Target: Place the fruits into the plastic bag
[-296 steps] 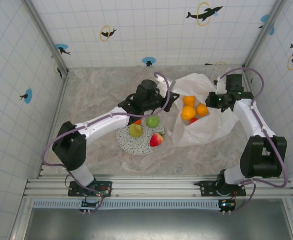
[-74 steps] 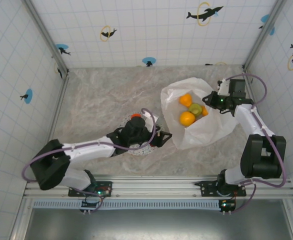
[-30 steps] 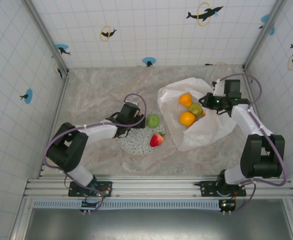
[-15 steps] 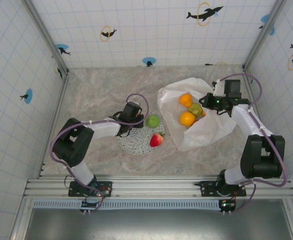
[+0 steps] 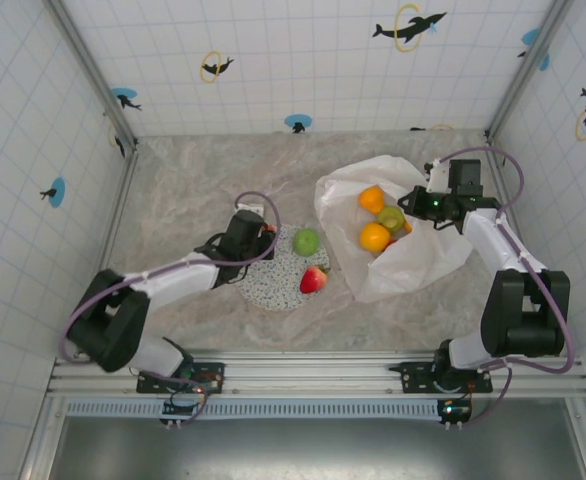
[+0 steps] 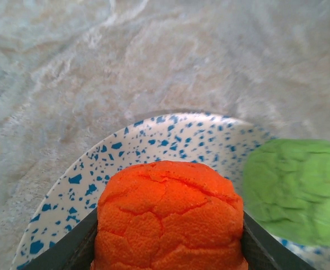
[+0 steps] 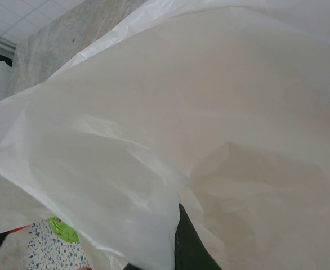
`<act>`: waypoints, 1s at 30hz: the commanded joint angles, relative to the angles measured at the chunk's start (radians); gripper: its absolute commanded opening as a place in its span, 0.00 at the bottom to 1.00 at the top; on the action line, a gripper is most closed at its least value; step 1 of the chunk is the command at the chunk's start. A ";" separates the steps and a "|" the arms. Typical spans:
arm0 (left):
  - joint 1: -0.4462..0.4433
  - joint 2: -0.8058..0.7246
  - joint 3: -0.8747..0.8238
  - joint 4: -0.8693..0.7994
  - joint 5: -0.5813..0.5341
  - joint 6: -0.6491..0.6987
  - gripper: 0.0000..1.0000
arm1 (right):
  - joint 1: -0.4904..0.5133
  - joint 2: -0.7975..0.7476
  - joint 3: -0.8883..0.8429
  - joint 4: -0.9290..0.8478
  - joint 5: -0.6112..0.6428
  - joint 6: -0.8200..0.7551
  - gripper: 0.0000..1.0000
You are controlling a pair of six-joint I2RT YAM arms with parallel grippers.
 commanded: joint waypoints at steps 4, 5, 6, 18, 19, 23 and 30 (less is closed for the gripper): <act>-0.038 -0.182 -0.051 0.074 0.104 -0.069 0.42 | 0.003 -0.017 -0.013 0.007 -0.003 -0.003 0.00; -0.062 -0.198 -0.049 0.088 0.117 -0.068 0.42 | 0.003 -0.015 -0.013 0.005 -0.003 -0.002 0.00; -0.090 -0.206 -0.049 0.102 0.134 -0.060 0.42 | 0.002 -0.015 -0.012 0.005 -0.003 -0.001 0.00; -0.397 0.108 0.261 0.071 0.174 0.190 0.42 | 0.006 -0.016 -0.013 0.010 -0.010 0.001 0.00; -0.404 0.145 0.294 0.063 0.177 0.203 0.42 | 0.006 -0.019 -0.014 0.010 -0.009 0.001 0.00; -0.411 0.272 0.428 0.035 0.174 0.239 0.42 | 0.005 -0.026 -0.015 0.013 -0.010 0.000 0.00; -0.406 0.471 0.624 -0.001 -0.051 0.367 0.44 | 0.006 -0.023 -0.013 0.014 -0.019 0.002 0.00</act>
